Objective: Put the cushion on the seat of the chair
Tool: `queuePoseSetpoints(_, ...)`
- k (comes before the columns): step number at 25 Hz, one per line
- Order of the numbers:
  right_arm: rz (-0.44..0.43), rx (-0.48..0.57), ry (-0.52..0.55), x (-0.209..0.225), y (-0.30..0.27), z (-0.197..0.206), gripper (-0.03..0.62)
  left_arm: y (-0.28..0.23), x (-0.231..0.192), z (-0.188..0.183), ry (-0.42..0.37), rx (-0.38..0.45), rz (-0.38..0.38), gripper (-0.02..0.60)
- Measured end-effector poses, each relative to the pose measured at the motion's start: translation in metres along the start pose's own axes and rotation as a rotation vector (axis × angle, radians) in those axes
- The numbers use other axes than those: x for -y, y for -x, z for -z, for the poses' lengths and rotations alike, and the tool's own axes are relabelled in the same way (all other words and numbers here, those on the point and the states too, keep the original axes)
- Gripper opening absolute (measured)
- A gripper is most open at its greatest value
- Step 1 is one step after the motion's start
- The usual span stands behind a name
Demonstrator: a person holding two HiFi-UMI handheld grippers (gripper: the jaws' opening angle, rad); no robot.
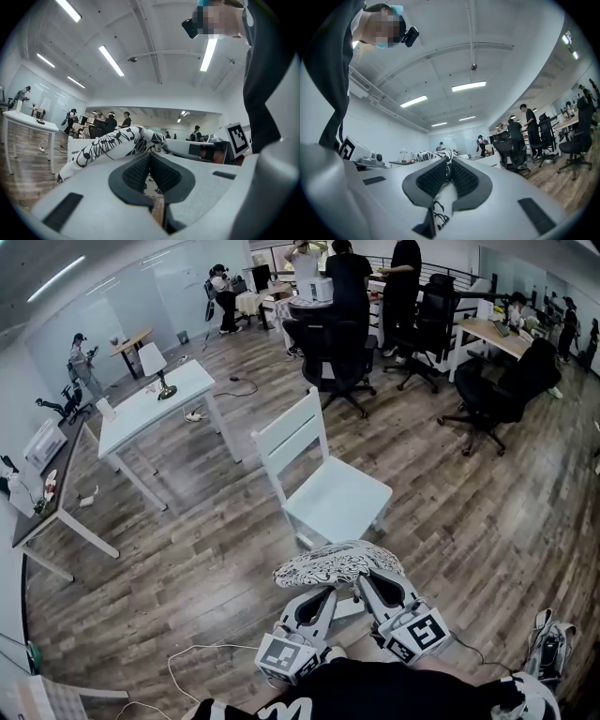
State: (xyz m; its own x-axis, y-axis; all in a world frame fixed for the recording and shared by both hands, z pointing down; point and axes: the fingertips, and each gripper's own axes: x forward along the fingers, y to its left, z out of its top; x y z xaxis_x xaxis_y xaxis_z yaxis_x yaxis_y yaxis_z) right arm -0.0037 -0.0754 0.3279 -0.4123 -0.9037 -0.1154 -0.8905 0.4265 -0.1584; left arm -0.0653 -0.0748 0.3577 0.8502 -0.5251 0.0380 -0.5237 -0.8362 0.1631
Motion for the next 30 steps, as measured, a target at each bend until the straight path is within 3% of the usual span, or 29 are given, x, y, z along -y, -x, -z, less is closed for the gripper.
queuePoseSetpoints(15,0.017,-0.054,-0.028,0.012,-0.014,0.022,0.04,-0.015,-0.021,0.008,0.055,-0.005,-0.005,0.006)
queuePoseSetpoints(23,-0.059,-0.078,-0.076,0.047,-0.041,0.024,0.04,-0.048,-0.037,0.009,0.058,-0.035,-0.075,0.006)
queuePoseSetpoints(30,-0.135,-0.113,-0.092,0.095,-0.073,0.028,0.04,-0.087,-0.065,0.01,0.09,-0.008,-0.199,0.006)
